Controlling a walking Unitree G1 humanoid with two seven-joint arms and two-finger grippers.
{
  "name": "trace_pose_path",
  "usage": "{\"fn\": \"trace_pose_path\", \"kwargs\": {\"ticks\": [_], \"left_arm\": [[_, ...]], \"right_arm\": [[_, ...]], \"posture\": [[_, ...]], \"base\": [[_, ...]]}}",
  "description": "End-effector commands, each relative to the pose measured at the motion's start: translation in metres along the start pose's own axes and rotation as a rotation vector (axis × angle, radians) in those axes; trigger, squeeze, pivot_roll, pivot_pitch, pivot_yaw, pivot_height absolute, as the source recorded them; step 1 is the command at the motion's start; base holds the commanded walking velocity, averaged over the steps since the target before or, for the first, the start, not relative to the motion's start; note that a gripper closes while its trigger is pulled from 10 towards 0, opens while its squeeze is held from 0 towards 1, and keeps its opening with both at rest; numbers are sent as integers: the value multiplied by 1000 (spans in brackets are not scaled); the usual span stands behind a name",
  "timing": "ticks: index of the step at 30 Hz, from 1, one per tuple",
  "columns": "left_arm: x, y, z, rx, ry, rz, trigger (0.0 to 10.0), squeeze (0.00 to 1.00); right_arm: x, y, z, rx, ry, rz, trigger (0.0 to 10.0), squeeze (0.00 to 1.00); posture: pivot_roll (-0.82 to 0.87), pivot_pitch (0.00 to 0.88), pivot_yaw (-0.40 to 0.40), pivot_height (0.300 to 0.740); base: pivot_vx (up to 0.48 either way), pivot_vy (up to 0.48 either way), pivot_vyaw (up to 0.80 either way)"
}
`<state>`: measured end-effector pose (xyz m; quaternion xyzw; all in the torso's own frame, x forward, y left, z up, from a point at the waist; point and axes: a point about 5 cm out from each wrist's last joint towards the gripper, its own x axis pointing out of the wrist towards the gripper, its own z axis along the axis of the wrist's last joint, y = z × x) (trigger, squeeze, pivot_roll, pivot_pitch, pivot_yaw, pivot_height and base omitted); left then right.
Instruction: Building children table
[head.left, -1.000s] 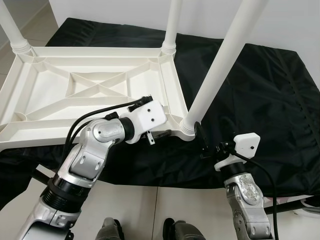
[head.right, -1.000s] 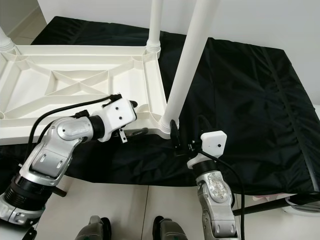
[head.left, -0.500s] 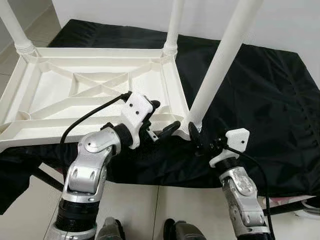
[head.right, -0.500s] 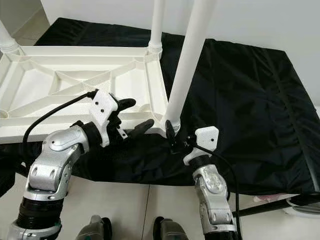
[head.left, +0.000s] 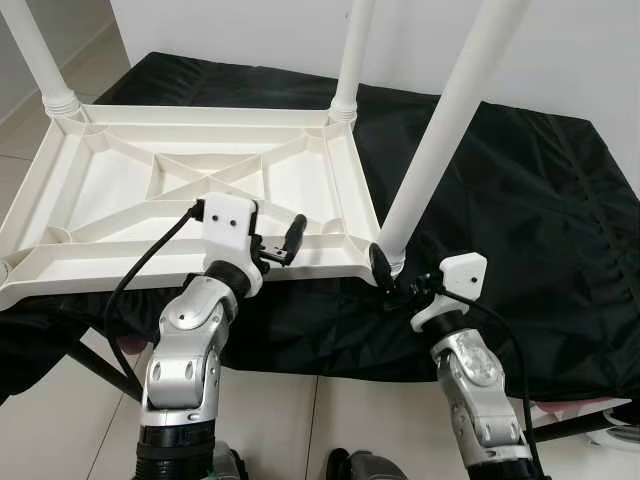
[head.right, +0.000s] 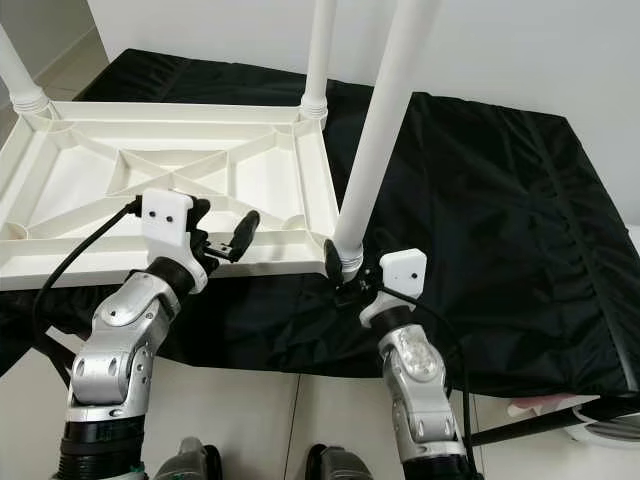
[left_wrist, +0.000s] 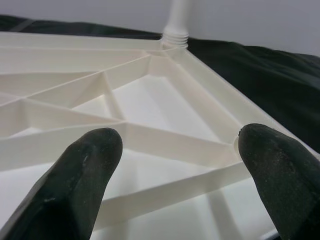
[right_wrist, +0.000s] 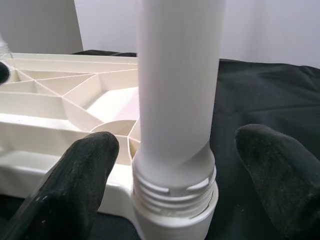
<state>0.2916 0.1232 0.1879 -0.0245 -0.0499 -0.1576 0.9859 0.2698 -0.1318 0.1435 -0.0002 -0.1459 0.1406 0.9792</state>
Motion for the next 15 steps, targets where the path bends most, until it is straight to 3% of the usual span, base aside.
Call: {"fn": "trace_pose_path", "kwargs": {"ticks": [1, 6, 9, 11, 15], "left_arm": [[-1, 2, -4, 0, 2, 42, 10000, 0], [-2, 6, -5, -6, -5, 90, 10000, 0], [-4, 11, -7, 23, -2, 136, 10000, 0], [-10, 21, -13, 33, 15, 225, 10000, 0], [-13, 24, -14, 54, 19, 254, 10000, 0]], "right_arm": [[-2, -3, 0, -15, 5, -12, 10000, 0], [-3, -5, -1, -21, 4, -45, 10000, 0], [-3, -7, -1, -33, 5, -68, 10000, 0], [-6, -14, 5, -87, -28, -100, 10000, 0], [-8, -15, 7, -94, -37, -101, 10000, 0]], "posture": [[-29, 72, -65, 740], [-34, 69, -58, 740], [-43, 70, -47, 740], [-49, 66, -42, 740], [-53, 67, -38, 740]], "base": [[0, 0, 0], [0, 0, 0], [0, 0, 0], [0, 0, 0], [0, 0, 0]]}}
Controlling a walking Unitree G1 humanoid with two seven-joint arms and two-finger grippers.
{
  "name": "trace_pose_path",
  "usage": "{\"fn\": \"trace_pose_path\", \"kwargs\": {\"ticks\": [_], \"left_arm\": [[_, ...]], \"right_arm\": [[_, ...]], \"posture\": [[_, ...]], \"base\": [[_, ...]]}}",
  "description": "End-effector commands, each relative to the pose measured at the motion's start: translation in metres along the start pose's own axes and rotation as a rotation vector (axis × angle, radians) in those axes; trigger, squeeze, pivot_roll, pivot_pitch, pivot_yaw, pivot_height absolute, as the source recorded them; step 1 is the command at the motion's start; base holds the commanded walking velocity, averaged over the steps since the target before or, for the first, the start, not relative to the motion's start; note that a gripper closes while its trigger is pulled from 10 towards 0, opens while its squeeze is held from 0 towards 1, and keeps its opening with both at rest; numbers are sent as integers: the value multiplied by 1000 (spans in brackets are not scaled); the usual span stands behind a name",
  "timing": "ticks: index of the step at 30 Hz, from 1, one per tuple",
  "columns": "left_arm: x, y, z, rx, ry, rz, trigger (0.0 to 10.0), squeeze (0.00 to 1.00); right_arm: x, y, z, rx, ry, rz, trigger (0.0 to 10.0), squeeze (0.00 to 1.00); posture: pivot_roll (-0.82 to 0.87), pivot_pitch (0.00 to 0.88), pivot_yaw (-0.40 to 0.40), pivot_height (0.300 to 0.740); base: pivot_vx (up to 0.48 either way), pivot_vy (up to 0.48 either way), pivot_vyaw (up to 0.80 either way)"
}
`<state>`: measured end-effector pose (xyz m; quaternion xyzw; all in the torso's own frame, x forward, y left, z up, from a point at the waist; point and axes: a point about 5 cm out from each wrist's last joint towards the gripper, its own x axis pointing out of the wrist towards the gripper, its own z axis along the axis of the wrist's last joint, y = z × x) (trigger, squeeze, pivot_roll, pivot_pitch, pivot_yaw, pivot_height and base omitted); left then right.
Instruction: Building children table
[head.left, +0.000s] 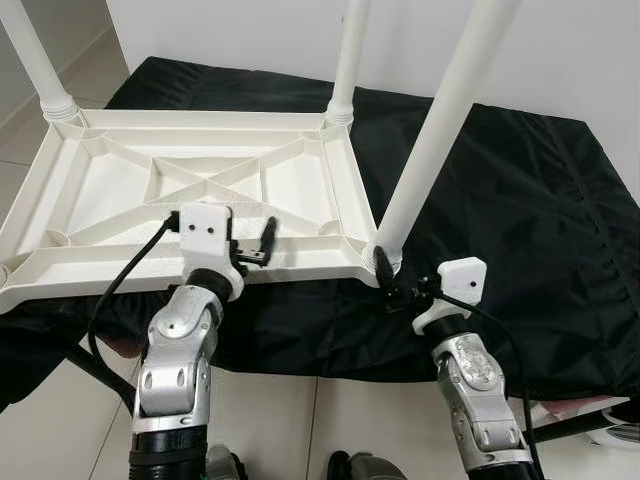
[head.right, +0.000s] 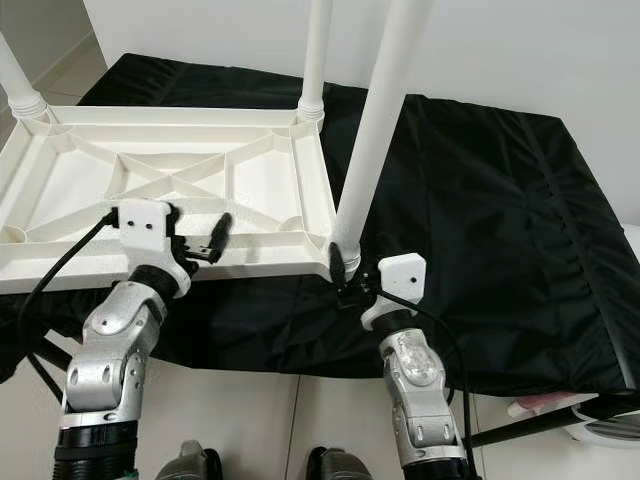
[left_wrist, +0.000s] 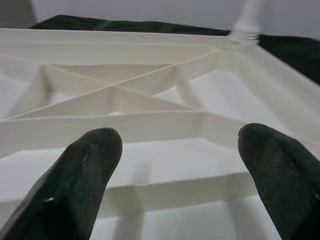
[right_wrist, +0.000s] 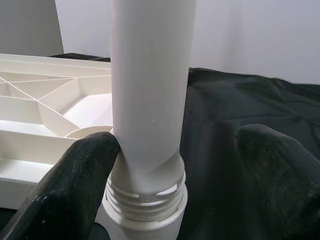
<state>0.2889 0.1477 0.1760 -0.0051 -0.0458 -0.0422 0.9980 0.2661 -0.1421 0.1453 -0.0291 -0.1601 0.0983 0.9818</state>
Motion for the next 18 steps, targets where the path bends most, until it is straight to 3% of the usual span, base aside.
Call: {"fn": "trace_pose_path", "kwargs": {"ticks": [1, 7, 18], "left_arm": [[-5, 2, -5, 3, 1, 12, 10000, 0], [-16, 6, -8, 23, -23, 1, 10000, 0], [-25, -1, -7, 38, -44, -68, 10000, 0]], "right_arm": [[-9, -7, 4, -12, -18, -7, 10000, 0], [-30, 4, 2, 51, -3, 98, 10000, 0], [-35, 17, 7, 88, -2, 253, 10000, 0]], "posture": [[-57, 66, -32, 740], [-55, 61, -30, 740], [-33, 56, -39, 740]], "base": [[0, 0, 0], [0, 0, 0], [0, 0, 0]]}}
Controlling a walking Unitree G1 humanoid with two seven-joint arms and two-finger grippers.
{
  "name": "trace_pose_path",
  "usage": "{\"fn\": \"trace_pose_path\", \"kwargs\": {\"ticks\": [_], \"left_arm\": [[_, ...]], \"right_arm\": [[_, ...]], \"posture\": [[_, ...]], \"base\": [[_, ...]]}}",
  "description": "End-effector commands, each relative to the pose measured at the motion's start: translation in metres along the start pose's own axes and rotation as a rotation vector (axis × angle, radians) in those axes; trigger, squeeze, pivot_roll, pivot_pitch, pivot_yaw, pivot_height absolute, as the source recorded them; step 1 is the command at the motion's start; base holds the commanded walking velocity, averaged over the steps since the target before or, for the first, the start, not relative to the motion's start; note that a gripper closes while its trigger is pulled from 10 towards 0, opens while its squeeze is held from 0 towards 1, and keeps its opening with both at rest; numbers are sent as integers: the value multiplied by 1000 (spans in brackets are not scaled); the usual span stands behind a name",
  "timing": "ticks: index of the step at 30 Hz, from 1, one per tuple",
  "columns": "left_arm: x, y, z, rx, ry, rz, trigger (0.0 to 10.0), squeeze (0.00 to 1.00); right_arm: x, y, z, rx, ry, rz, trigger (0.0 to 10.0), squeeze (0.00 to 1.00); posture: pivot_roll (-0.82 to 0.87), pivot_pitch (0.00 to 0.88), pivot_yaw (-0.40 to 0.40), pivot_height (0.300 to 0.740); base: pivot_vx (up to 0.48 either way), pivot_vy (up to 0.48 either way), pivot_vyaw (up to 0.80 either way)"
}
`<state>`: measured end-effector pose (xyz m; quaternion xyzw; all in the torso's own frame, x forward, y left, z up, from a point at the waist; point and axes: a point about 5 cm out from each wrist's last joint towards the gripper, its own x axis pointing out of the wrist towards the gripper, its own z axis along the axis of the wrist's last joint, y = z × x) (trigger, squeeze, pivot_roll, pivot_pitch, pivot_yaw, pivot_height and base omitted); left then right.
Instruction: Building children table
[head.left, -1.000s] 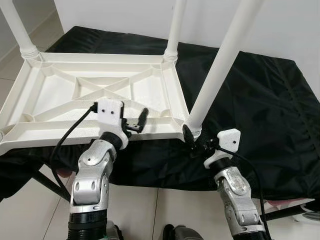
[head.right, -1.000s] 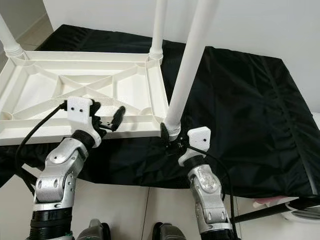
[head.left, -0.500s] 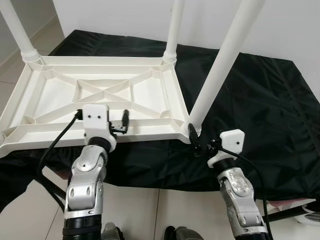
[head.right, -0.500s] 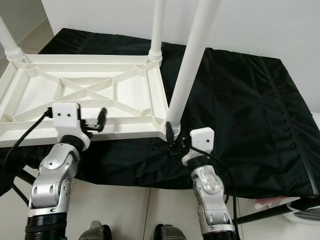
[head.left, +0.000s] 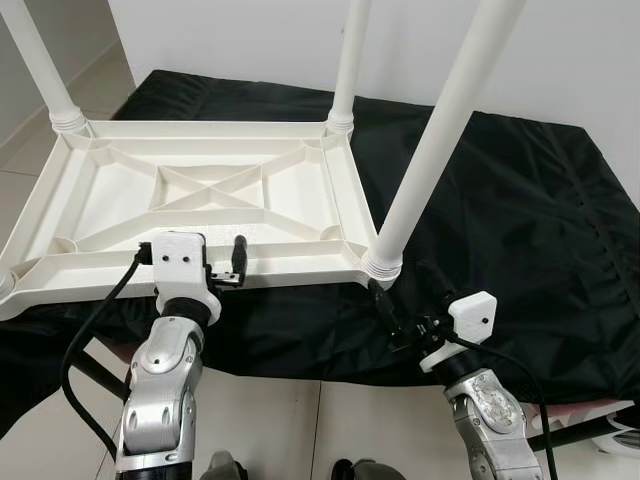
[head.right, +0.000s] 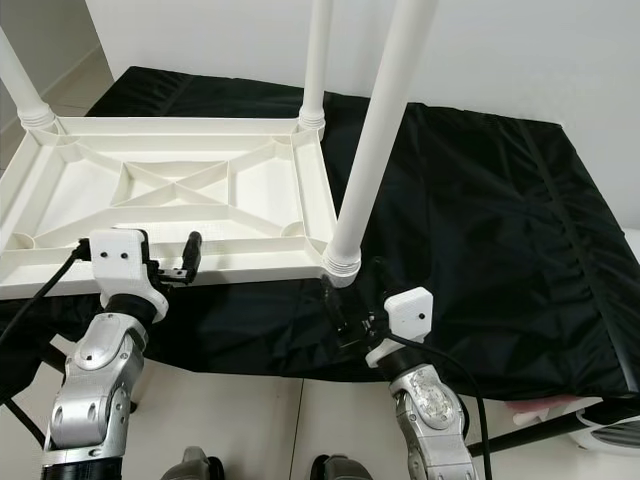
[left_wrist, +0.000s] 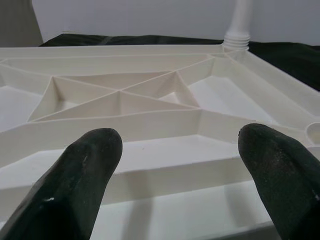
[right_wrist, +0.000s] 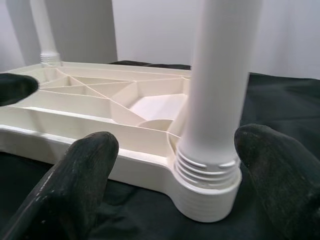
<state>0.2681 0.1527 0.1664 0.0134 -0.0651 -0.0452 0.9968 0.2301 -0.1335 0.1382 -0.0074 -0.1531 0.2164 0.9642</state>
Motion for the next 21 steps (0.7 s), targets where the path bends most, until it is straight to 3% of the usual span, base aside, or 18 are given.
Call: {"fn": "trace_pose_path", "kwargs": {"ticks": [1, 10, 21], "left_arm": [[-4, -6, 1, 9, -13, -69, 10000, 0], [-9, -13, 4, 43, -28, -114, 10000, 0], [-13, -28, 11, 58, -58, -215, 10000, 0]], "right_arm": [[1, 3, 2, 16, 4, 59, 10000, 0], [9, 2, 3, 43, 15, 188, 10000, 0], [30, -17, 4, 30, 43, 362, 10000, 0]], "posture": [[-28, 55, -40, 740], [-5, 56, -56, 740], [18, 85, -69, 740]], "base": [[0, 0, 0], [0, 0, 0], [0, 0, 0]]}}
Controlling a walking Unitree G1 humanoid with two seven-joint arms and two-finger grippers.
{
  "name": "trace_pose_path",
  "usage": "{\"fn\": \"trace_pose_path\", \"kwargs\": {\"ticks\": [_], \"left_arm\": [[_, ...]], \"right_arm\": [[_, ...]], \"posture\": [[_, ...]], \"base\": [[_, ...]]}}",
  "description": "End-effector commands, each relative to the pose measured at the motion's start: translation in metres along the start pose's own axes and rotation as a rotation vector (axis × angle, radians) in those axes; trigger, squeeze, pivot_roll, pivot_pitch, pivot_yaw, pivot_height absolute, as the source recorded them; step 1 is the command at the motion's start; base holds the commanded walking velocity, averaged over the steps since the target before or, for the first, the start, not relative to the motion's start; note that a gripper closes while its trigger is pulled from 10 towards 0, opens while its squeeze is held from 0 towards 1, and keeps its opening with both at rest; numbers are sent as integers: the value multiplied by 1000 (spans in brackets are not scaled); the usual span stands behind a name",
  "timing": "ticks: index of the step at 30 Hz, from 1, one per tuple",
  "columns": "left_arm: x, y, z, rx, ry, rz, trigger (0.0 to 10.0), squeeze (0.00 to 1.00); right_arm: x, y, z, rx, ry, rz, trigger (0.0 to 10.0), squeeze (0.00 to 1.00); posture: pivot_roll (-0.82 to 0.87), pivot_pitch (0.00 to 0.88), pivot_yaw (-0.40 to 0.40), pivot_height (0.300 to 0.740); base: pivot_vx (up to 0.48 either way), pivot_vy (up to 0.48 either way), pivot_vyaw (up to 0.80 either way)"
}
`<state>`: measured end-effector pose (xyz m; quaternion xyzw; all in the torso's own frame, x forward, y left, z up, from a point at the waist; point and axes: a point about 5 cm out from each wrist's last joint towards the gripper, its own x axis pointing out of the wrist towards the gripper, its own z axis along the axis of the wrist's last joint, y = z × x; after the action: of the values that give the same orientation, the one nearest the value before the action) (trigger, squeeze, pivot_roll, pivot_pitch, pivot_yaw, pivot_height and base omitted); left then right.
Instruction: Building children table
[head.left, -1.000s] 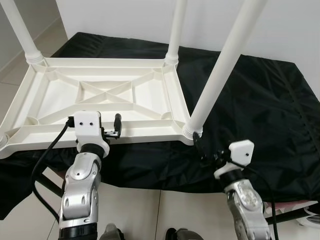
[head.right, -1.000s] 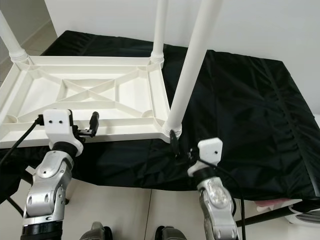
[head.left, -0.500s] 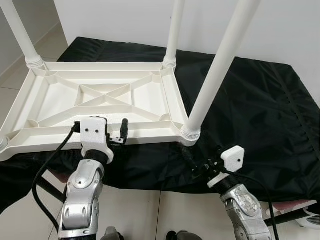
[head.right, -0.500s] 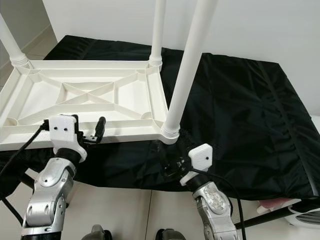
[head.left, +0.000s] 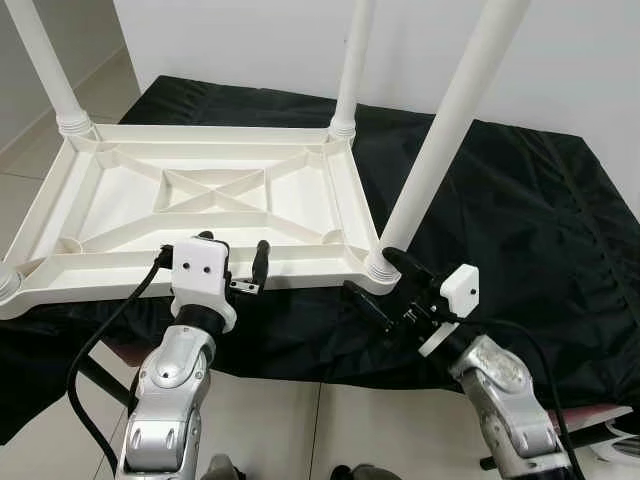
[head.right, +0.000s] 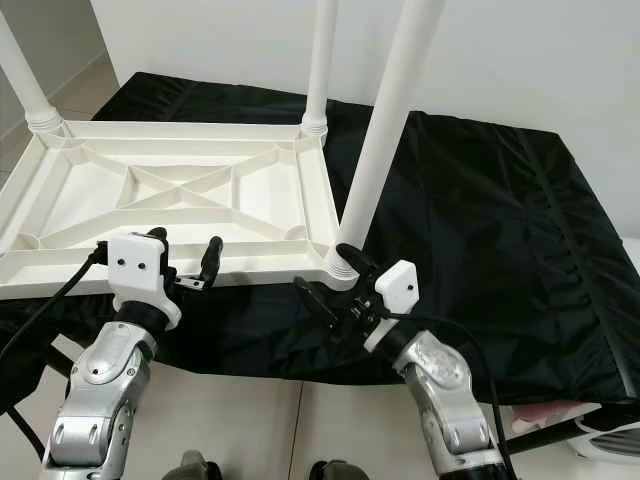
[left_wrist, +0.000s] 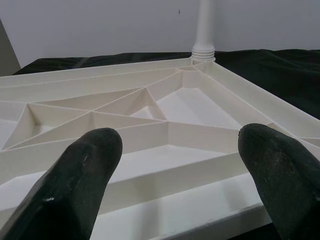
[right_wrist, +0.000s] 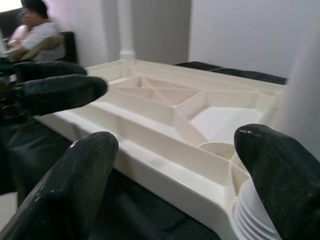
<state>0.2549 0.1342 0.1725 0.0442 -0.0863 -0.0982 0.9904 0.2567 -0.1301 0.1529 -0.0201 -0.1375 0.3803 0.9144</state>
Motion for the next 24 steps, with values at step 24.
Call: {"fn": "trace_pose_path", "kwargs": {"ticks": [24], "left_arm": [[-1, -25, 14, 14, -37, -199, 10000, 0]], "right_arm": [[7, -37, -9, -10, 55, 37, 10000, 0]], "posture": [[25, 127, -52, 740]], "base": [[0, 0, 0]]}}
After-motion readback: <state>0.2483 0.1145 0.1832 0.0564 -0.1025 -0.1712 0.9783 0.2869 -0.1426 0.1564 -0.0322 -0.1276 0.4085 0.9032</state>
